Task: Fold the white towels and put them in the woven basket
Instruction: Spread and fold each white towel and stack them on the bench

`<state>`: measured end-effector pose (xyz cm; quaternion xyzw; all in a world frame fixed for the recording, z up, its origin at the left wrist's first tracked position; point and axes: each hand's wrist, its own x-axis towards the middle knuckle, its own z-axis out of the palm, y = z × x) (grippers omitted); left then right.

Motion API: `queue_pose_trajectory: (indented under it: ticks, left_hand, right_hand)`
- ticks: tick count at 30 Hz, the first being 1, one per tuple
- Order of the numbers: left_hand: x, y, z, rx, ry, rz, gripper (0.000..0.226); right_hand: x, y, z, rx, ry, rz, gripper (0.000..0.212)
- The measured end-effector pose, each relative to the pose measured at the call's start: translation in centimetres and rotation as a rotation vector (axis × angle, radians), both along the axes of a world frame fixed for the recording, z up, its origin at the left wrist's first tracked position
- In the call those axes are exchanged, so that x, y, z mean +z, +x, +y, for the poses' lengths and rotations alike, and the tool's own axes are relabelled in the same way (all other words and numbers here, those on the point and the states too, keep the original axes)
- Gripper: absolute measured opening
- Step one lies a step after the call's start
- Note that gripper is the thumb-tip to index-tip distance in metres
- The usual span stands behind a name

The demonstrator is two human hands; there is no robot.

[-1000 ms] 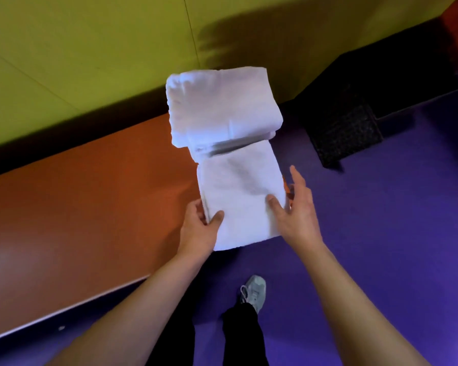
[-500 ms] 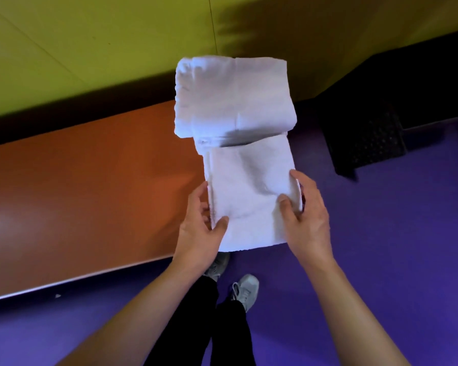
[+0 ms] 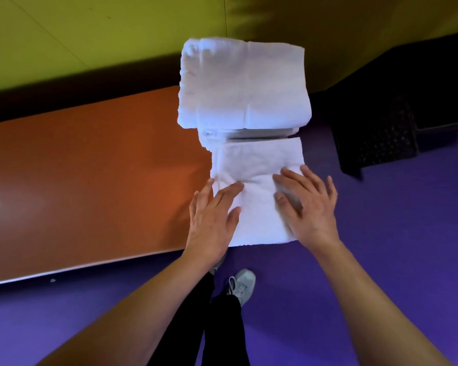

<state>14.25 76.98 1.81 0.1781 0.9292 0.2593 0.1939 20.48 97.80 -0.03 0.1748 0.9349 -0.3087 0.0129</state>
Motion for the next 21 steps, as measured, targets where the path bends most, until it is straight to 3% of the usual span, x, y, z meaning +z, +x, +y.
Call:
queue_pose_trajectory:
  ticks: [5, 10, 13, 21]
  left_hand:
    - [-1.7, -0.4, -0.1, 0.068, 0.071, -0.154, 0.045]
    - [-1.3, -0.6, 0.0, 0.150, 0.220, -0.530, 0.057]
    - [-1.5, -1.2, 0.1, 0.149, 0.207, -0.556, 0.064]
    - [-3.0, -1.6, 1.1, 0.238, 0.283, -0.483, 0.072]
  right_hand:
    - [-0.3, -0.4, -0.6, -0.060, -0.192, -0.125, 0.061]
    - [0.7, 0.0, -0.5, -0.152, -0.524, -0.299, 0.072]
    - [0.8, -0.4, -0.4, -0.139, -0.613, -0.357, 0.075]
    - [0.2, -1.7, 0.1, -0.143, -0.578, -0.355, 0.079]
